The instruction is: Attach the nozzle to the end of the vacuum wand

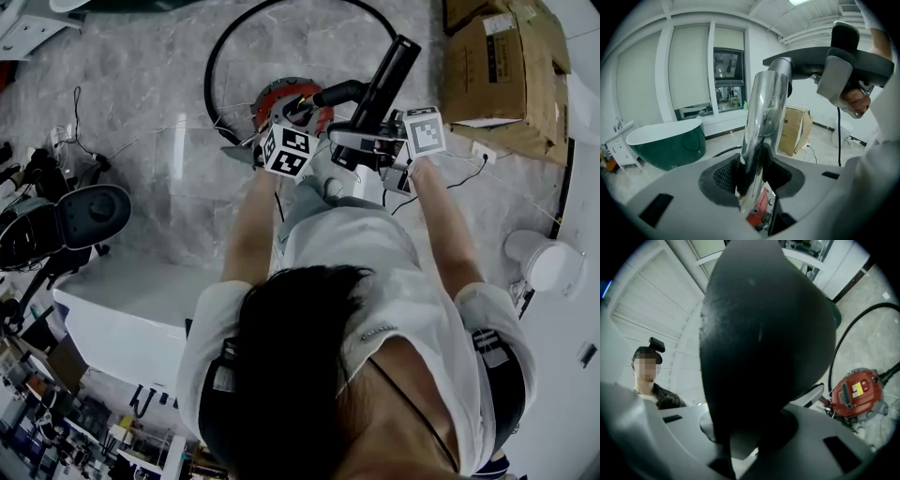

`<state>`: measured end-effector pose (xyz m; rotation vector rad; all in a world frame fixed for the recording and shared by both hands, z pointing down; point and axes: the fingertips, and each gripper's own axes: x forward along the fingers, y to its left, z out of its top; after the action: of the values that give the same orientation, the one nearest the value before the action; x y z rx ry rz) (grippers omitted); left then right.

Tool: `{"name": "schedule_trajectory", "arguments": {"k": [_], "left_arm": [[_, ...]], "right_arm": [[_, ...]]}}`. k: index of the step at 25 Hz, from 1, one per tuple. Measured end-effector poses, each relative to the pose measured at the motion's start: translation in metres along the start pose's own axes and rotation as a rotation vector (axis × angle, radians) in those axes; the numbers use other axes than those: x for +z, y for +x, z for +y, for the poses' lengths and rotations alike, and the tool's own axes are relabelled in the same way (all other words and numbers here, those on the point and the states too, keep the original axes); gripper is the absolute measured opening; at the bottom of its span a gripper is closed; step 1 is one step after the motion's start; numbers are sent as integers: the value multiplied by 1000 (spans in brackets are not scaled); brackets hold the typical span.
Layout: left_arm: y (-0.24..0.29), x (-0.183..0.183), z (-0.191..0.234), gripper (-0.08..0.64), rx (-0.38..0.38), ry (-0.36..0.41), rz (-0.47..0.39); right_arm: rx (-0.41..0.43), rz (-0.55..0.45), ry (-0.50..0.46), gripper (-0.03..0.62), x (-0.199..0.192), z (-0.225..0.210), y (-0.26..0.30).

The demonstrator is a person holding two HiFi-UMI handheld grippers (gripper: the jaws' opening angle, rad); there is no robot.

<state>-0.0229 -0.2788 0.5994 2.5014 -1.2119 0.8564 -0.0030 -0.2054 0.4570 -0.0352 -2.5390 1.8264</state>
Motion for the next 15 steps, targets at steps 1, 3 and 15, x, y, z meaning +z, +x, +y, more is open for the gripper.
{"name": "schedule_trajectory", "arguments": {"k": [1, 3, 15], "left_arm": [[-1, 0, 0, 143, -2, -1, -2], [-2, 0, 1, 143, -3, -2, -4], [-2, -1, -2, 149, -28, -38, -9]], "right_arm": [[16, -2, 7, 100, 0, 2, 0], [43, -8, 17, 100, 1, 4, 1], [148, -9, 79, 100, -1, 9, 4]]}}
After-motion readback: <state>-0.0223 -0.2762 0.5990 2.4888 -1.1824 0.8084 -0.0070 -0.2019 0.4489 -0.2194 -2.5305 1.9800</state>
